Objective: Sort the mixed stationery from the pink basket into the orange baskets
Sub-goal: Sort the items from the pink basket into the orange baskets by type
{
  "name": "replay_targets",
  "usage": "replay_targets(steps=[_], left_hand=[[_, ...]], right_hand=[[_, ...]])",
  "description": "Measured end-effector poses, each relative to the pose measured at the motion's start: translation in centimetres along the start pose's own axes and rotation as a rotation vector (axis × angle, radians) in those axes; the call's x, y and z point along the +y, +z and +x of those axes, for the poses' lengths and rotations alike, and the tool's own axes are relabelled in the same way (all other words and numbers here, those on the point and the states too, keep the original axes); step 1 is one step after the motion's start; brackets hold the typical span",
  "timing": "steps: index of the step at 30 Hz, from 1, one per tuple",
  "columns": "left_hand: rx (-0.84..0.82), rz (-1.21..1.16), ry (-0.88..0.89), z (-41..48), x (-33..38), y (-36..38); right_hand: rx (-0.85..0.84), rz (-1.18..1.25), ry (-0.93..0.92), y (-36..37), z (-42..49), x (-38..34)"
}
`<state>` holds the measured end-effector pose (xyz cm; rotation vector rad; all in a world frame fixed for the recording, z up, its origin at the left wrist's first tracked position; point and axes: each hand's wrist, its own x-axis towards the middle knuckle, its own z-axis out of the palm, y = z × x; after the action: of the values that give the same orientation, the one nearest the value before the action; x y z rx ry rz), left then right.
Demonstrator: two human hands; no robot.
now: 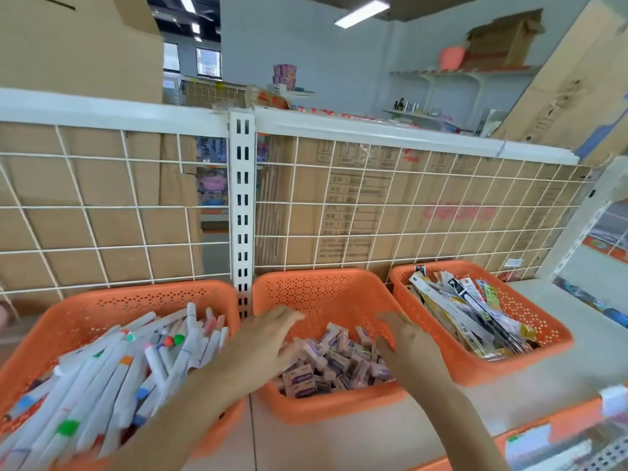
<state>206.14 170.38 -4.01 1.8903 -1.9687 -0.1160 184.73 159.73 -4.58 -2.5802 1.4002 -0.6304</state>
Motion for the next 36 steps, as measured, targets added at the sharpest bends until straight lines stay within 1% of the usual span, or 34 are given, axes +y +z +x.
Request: replay_targets(steps=[2,5,6,9,12,15,19,23,25,26,29,32,36], left_hand=[[0.065,0.073,-0.055,-1.3,-1.6,-0.9],[0.196,0.202,-0.087,-3.8,-4.4,-2.6],[0.215,0.226,-0.135,-4.8,-5.3,-3.2],[0.201,0.286,-0.290,-8.2,-7.6,-5.1],[0.237,0.378,-0.393,-12.0,-9.7,-6.5],[0.236,0.367,-0.517,-15.9,-11.4,-8.1],[0.274,0.380,-0.604,-20.6,-13.3,-10.0],[0.301,0.408,-0.670,-24.6,-15.3,-11.4],[0.301,0.402,-0.700,-26.5,-16.6,-11.9],[0.299,0.402,-0.707,-27.4,-17.3,-12.2],[0.301,0.440,-0.696,-30.2,-19.7,-13.4],[0.285,0.436,-0.718,-32.8,-21.9,-14.9],[0.221,0.322,-0.809,-35.5,-25.4,-16.6]], right_hand=[[0.049,0.041,-0.044,0.0,0.2,-0.8],[0.116,0.052,-0.152,0.8,0.8,-2.6],[0.129,0.051,-0.176,1.2,1.1,-3.2],[0.077,0.039,-0.211,2.3,1.7,-5.3],[0.061,-0.016,-0.286,3.5,2.4,-7.4],[0.093,-0.049,-0.350,4.6,2.8,-9.6],[0.093,-0.035,-0.394,5.6,3.0,-13.4],[0.046,0.043,-0.435,6.8,2.4,-18.2],[0.047,0.018,-0.486,7.3,1.9,-20.7],[0.023,0.014,-0.507,7.5,1.7,-22.0],[-0.061,0.090,-0.479,8.4,1.0,-26.1],[-0.055,0.094,-0.537,9.5,0.2,-29.9],[-0.098,0.124,-0.558,10.2,-1.0,-35.5]])
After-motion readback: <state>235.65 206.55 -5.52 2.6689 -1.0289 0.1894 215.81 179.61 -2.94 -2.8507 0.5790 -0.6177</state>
